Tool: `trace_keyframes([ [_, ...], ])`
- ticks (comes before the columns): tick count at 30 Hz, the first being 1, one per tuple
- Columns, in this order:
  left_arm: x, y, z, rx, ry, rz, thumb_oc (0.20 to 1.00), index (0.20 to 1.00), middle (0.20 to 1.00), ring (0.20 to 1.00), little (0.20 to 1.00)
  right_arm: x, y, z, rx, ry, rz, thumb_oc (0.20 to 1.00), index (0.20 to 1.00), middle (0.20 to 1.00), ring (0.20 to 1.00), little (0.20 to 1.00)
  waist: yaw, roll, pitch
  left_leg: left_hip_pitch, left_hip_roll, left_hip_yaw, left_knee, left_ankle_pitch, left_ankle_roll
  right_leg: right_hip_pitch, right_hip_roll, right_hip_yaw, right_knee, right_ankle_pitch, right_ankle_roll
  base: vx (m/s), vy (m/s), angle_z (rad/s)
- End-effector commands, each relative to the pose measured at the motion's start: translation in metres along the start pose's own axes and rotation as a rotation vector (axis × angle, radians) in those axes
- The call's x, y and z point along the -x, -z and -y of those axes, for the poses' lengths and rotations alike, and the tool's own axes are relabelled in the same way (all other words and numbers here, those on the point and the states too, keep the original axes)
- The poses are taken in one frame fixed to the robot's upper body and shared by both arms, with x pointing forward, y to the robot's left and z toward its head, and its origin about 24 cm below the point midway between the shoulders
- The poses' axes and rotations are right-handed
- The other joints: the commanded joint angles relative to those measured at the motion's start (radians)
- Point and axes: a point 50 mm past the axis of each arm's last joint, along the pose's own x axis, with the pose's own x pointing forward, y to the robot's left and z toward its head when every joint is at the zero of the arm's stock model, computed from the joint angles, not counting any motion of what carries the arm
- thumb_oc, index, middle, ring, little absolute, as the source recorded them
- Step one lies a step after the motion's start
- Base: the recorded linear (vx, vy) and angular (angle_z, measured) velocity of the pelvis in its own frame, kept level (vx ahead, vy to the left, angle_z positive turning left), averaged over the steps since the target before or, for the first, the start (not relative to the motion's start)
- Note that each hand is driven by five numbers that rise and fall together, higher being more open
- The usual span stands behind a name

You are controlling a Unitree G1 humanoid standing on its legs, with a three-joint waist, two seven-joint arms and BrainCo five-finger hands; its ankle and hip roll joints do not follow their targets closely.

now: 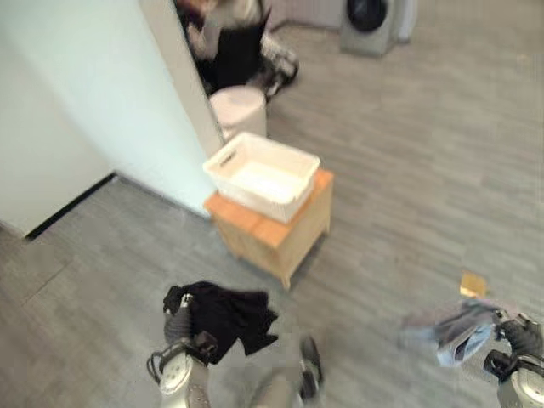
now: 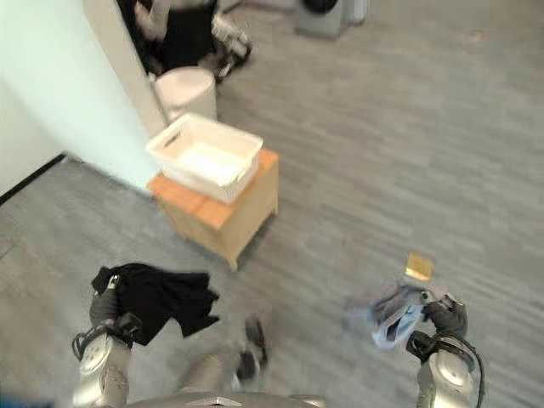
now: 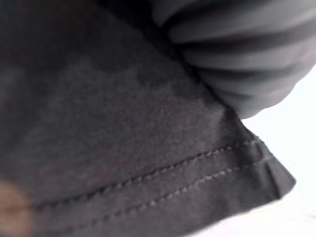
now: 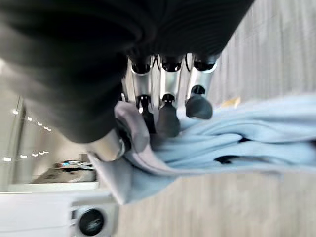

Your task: Pick up bed clothes into laundry basket.

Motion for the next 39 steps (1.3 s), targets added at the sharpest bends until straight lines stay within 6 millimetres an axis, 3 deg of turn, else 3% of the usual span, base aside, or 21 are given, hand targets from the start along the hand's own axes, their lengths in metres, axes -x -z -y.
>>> trace_keyframes([
  [1,-0.015,-0.068,0.008,-0.025,0.056,0.303,0.2,0.2,0.2,0.2,0.2,-0.011,-0.046,0.006,0.013,0.004,0.226,0.2,0.2,0.2,0.2,0.2,0.009,-0.012,0.054,0.11,0.208,-0.03,-0.001,-0.046,-0.252,0.01,-0.167,0.026,-0.207,0.539,0.082,0.21,0.194,0.32],
  [3,-0.016,-0.072,0.009,-0.045,0.068,0.318,0.2,0.2,0.2,0.2,0.2,-0.01,-0.044,0.007,0.014,0.007,0.215,0.2,0.2,0.2,0.2,0.2,-0.01,0.014,0.058,0.163,0.211,-0.037,-0.036,-0.063,-0.241,-0.057,-0.153,0.029,-0.114,0.566,0.083,0.33,0.21,0.22],
  [4,-0.017,-0.073,0.013,-0.052,0.081,0.323,0.2,0.2,0.2,0.2,0.2,-0.009,-0.037,0.01,0.015,0.016,0.189,0.2,0.2,0.2,0.2,0.2,-0.042,0.032,0.064,0.209,0.209,-0.065,-0.068,-0.072,-0.241,-0.14,-0.12,0.062,-0.136,0.525,0.071,0.46,0.141,0.21],
  [5,-0.017,-0.074,0.015,-0.049,0.093,0.325,0.2,0.2,0.2,0.2,0.2,-0.007,-0.034,0.011,0.015,0.019,0.178,0.2,0.2,0.2,0.2,0.2,-0.064,0.036,0.068,0.236,0.207,-0.082,-0.089,-0.076,-0.244,-0.157,-0.116,0.062,-0.166,0.494,0.065,0.55,0.018,0.69],
  [6,-0.016,-0.074,0.018,-0.047,0.11,0.33,0.2,0.2,0.2,0.2,0.2,-0.007,-0.032,0.015,0.015,0.033,0.171,0.2,0.2,0.2,0.2,0.2,-0.09,0.031,0.069,0.262,0.194,-0.117,-0.118,-0.083,-0.256,-0.193,-0.103,0.113,-0.321,0.465,0.06,0.46,-0.078,1.11],
  [8,-0.015,-0.072,0.016,-0.051,0.108,0.323,0.2,0.2,0.2,0.2,0.2,-0.004,-0.031,0.016,0.015,0.037,0.169,0.2,0.2,0.2,0.2,0.2,-0.113,0.011,0.073,0.288,0.167,-0.166,-0.128,-0.113,-0.251,-0.186,-0.098,0.163,-0.551,0.495,0.068,0.31,-0.092,1.35],
  [9,-0.012,-0.072,0.006,-0.072,0.072,0.33,0.2,0.2,0.2,0.2,0.2,-0.004,-0.034,0.02,0.063,0.033,0.166,0.2,0.2,0.2,0.2,0.2,-0.104,0.0,0.074,0.292,0.169,-0.163,-0.13,-0.129,-0.246,-0.142,-0.12,0.142,-0.573,0.496,0.087,0.09,-0.14,1.11],
  [11,-0.007,-0.067,0.002,-0.034,0.052,0.319,0.2,0.2,0.2,0.2,0.2,-0.005,-0.043,0.008,0.069,-0.022,0.211,0.2,0.2,0.2,0.2,0.2,-0.086,-0.021,0.054,0.28,0.172,-0.167,-0.13,-0.121,-0.254,-0.131,-0.116,0.16,-0.585,0.52,0.084,0.07,-0.231,1.22],
  [12,-0.003,-0.052,-0.001,0.009,0.033,0.268,0.2,0.2,0.2,0.2,0.2,-0.015,-0.071,0.013,0.154,0.026,0.32,0.2,0.2,0.2,0.2,0.2,-0.051,-0.015,0.034,0.261,0.177,-0.195,-0.13,-0.108,-0.256,-0.098,-0.105,0.151,-0.618,0.507,0.067,0.09,-0.205,0.66],
  [14,-0.001,-0.048,0.0,0.018,0.033,0.255,0.2,0.2,0.2,0.2,0.2,-0.019,-0.083,0.016,0.157,0.063,0.367,0.2,0.2,0.2,0.2,0.2,-0.045,-0.009,0.03,0.26,0.178,-0.202,-0.13,-0.106,-0.256,-0.088,-0.102,0.145,-0.623,0.502,0.063,0.06,-0.099,0.17],
  [15,0.0,-0.046,0.001,0.028,0.037,0.25,0.2,0.2,0.2,0.2,0.2,-0.023,-0.097,0.015,0.145,0.081,0.419,0.2,0.2,0.2,0.2,0.2,-0.039,-0.003,0.028,0.259,0.18,-0.209,-0.13,-0.104,-0.257,-0.08,-0.1,0.135,-0.626,0.499,0.06,0.05,-0.083,0.58],
  [16,0.002,-0.043,0.0,0.05,0.032,0.238,0.2,0.2,0.2,0.2,0.2,-0.029,-0.123,0.012,0.146,0.102,0.517,0.2,0.2,0.2,0.2,0.2,-0.016,0.0,0.024,0.255,0.181,-0.223,-0.13,-0.096,-0.26,-0.067,-0.095,0.126,-0.626,0.493,0.054,0.03,-0.079,0.51],
  [18,0.004,-0.043,-0.001,0.068,0.029,0.236,0.2,0.2,0.2,0.2,0.2,-0.036,-0.141,0.013,0.194,0.113,0.568,0.2,0.2,0.2,0.2,0.2,0.001,0.002,0.022,0.253,0.182,-0.239,-0.13,-0.091,-0.262,-0.056,-0.091,0.113,-0.626,0.486,0.049,0.02,-0.074,0.15],
  [21,0.007,-0.037,-0.001,0.095,0.037,0.209,0.2,0.2,0.2,0.2,0.2,-0.062,-0.166,0.019,0.307,0.122,0.563,0.2,0.2,0.2,0.2,0.2,0.05,-0.006,0.012,0.256,0.179,-0.265,-0.13,-0.084,-0.264,-0.022,-0.089,0.086,-0.628,0.477,0.042,0.02,-0.05,0.2],
  [26,0.011,-0.032,0.005,0.143,0.057,0.192,0.2,0.2,0.2,0.2,0.2,-0.084,-0.204,0.019,0.412,0.086,0.578,0.2,0.2,0.2,0.2,0.2,0.078,-0.006,-0.001,0.246,0.174,-0.291,-0.13,-0.078,-0.268,-0.017,-0.088,0.065,-0.622,0.478,0.039,-0.03,0.004,0.17],
  [27,0.013,-0.031,0.007,0.143,0.073,0.187,0.2,0.2,0.2,0.2,0.2,-0.086,-0.219,0.023,0.49,0.073,0.596,0.2,0.2,0.2,0.2,0.2,0.085,-0.01,-0.003,0.244,0.172,-0.297,-0.13,-0.077,-0.268,-0.017,-0.088,0.059,-0.623,0.481,0.041,-0.01,0.016,0.07],
  [32,0.016,-0.029,0.012,0.139,0.098,0.177,0.2,0.2,0.2,0.2,0.2,-0.076,-0.287,0.022,0.785,0.106,0.748,0.2,0.2,0.2,0.2,0.2,0.085,-0.022,-0.009,0.237,0.172,-0.3,-0.13,-0.08,-0.268,-0.024,-0.087,0.054,-0.617,0.487,0.045,0.0,0.029,0.1],
  [34,0.017,-0.026,0.018,0.122,0.128,0.165,0.2,0.2,0.2,0.2,0.2,-0.069,-0.322,0.003,0.822,0.123,0.869,0.2,0.2,0.2,0.2,0.2,0.093,-0.033,-0.004,0.232,0.168,-0.296,-0.13,-0.08,-0.265,-0.03,-0.086,0.056,-0.615,0.491,0.046,-0.01,0.051,-0.19],
  [39,0.019,-0.018,0.027,0.13,0.138,0.133,0.2,0.2,0.2,0.2,0.2,-0.048,-0.384,-0.021,0.989,0.178,1.031,0.2,0.2,0.2,0.2,0.2,0.094,-0.06,-0.004,0.227,0.165,-0.289,-0.13,-0.083,-0.263,-0.038,-0.085,0.064,-0.621,0.505,0.054,0.0,0.054,-0.01],
])
